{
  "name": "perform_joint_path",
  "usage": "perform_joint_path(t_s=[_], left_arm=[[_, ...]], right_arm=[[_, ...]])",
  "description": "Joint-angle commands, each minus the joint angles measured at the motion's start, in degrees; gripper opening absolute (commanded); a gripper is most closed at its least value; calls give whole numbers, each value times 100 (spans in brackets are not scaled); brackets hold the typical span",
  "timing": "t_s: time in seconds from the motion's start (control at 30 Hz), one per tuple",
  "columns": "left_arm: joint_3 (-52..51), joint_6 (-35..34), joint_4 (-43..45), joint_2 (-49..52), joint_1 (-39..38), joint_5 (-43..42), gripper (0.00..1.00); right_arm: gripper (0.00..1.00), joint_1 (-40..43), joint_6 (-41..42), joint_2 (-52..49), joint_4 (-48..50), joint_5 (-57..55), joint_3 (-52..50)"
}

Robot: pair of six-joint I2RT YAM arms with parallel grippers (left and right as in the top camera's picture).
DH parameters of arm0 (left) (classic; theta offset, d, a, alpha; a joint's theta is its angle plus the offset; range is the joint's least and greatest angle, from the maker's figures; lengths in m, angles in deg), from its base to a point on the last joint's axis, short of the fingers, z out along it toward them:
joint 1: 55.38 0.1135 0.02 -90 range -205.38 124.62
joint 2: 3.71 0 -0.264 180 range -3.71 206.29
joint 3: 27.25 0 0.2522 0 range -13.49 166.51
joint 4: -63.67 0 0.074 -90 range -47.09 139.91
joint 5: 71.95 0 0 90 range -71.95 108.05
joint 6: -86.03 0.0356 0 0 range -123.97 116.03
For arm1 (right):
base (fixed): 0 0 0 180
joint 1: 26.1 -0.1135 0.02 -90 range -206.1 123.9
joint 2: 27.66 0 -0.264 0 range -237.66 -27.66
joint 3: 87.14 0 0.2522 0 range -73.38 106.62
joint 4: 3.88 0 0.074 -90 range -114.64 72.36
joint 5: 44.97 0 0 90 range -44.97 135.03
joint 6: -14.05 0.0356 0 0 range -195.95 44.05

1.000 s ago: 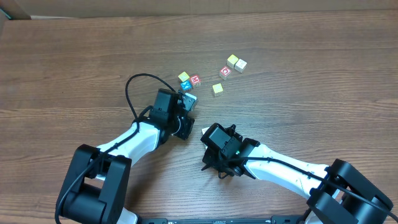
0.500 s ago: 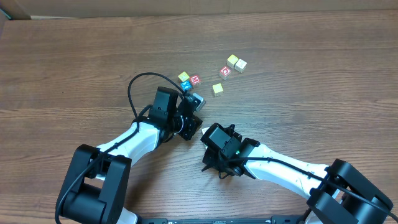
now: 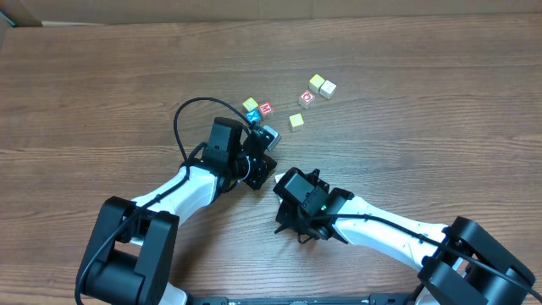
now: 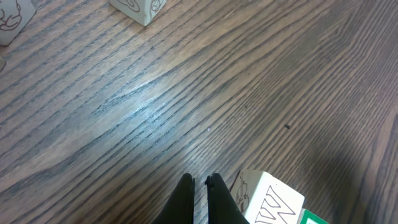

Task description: Flip 3 blocks

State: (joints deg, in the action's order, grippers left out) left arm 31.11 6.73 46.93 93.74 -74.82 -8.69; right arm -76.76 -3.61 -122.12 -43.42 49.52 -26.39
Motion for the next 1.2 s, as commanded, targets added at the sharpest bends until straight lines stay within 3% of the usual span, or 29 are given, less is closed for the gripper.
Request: perform_joint_path(t_s=[0.0,1.17], left_arm=[[-55,109,46,146,35,-195,4],[-55,92,437,446,24,-656,5]], right_arm=[[4,13,-37,13,0,-57,181],[4,13,-76,13,-2,9,181]])
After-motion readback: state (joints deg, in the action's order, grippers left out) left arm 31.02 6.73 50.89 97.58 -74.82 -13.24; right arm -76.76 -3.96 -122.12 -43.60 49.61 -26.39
